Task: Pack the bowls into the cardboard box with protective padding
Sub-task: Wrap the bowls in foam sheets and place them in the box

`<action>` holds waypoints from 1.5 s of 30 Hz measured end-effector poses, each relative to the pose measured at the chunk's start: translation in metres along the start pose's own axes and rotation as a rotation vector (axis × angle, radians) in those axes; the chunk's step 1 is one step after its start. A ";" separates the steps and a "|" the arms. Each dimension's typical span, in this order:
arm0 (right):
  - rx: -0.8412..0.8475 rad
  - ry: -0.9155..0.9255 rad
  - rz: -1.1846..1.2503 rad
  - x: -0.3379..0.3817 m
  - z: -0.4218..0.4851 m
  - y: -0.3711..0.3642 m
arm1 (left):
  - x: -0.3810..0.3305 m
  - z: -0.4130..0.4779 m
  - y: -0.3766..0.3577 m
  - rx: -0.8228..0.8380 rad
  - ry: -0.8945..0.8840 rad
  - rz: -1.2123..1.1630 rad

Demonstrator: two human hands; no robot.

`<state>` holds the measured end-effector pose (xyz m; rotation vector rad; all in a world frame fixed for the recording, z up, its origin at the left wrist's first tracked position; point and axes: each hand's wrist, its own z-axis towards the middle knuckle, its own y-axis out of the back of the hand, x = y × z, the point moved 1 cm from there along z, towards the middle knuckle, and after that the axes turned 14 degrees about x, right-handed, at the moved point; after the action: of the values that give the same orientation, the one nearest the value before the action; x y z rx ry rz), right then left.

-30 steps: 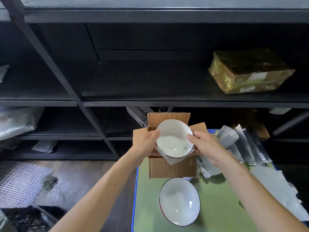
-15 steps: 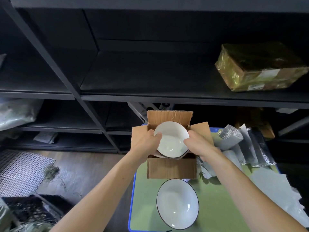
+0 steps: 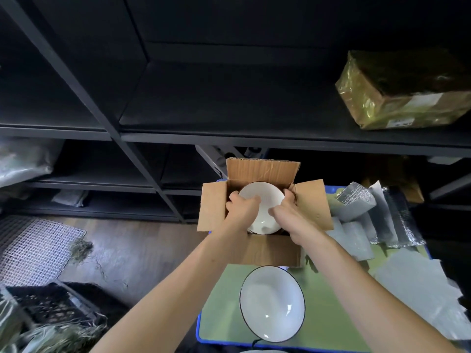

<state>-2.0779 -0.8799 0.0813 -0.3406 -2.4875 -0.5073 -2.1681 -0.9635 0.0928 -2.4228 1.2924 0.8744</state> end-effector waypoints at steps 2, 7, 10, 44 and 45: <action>0.004 -0.003 -0.009 -0.001 0.001 -0.002 | 0.003 0.003 -0.002 0.000 0.007 -0.013; -0.005 -0.059 -0.018 -0.004 0.015 -0.004 | 0.010 0.020 0.003 0.040 0.047 -0.074; -0.017 -0.103 -0.059 -0.005 0.020 -0.008 | 0.012 0.026 0.003 0.048 0.095 -0.119; 0.105 -0.229 -0.522 -0.004 0.045 -0.023 | 0.016 0.041 0.001 0.089 0.128 0.270; 0.101 -0.232 -0.553 -0.005 0.044 -0.023 | 0.016 0.041 0.001 0.086 0.114 0.297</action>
<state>-2.1034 -0.8822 0.0385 0.3627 -2.8165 -0.5790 -2.1780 -0.9550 0.0511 -2.2792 1.7270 0.7401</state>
